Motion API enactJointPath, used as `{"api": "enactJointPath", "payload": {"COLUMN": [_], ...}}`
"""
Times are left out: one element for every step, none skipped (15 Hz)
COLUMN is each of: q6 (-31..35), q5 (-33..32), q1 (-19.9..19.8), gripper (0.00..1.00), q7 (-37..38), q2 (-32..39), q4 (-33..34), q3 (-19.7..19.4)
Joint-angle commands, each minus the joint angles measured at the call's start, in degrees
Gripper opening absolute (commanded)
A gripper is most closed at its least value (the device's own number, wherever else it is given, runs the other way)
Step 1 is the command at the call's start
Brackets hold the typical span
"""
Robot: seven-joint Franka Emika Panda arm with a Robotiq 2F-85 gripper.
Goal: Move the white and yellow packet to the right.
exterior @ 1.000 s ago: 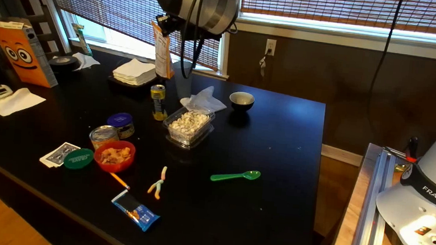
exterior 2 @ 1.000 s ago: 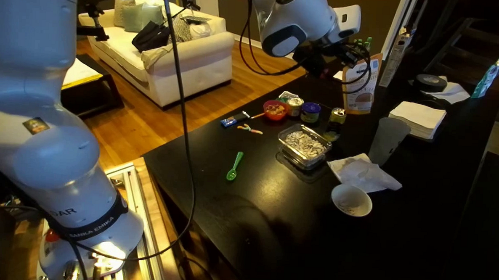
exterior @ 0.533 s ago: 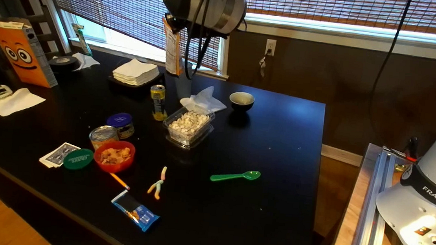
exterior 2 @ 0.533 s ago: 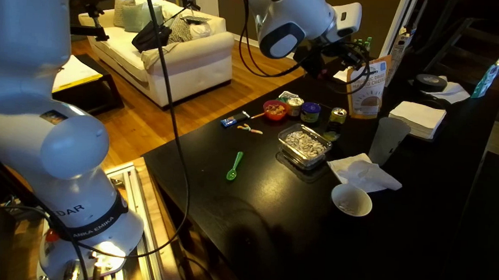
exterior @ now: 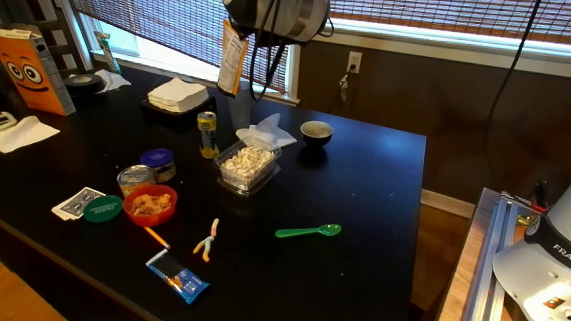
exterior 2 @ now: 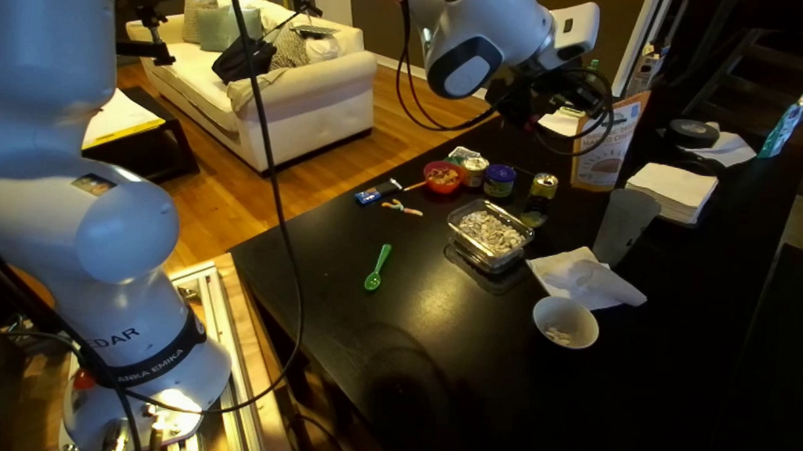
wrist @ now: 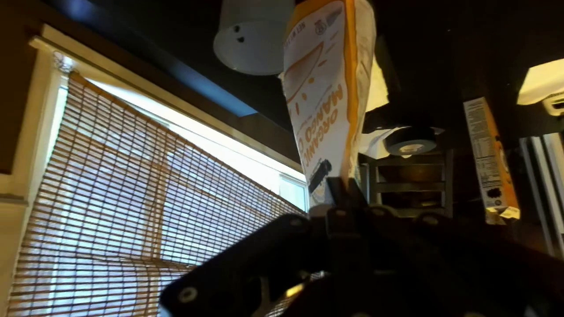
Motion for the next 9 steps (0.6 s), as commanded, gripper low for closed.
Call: {"api": "enactJointPath", "payload": {"q6": [-3.0, -4.1, -5.8, -7.3, -9.3, -11.5, -13.7, -16.7, -19.6], "q5": [0.7, 0.7, 0.6, 0.5, 0.3, 0.4, 0.4, 0.5, 0.3], "q1": [7.8, 9.4, 11.2, 12.6, 13.5, 13.8, 13.8, 13.0, 12.0], "gripper": [0.00, 0.00, 0.00, 0.00, 0.00, 0.00, 0.00, 0.00, 0.00], "q7": [5.1, 6.7, 8.4, 10.0, 11.9, 14.0, 16.2, 19.2, 21.8], "q2": [5.8, 7.6, 9.3, 10.9, 12.6, 14.4, 16.1, 18.0, 19.5], "q4": [1.2, 1.6, 1.6, 1.7, 2.1, 2.8, 3.6, 4.9, 6.1], "q3": [-13.5, -17.0, -20.5, -23.4, -25.9, -27.8, -29.2, -30.2, -30.6]}}
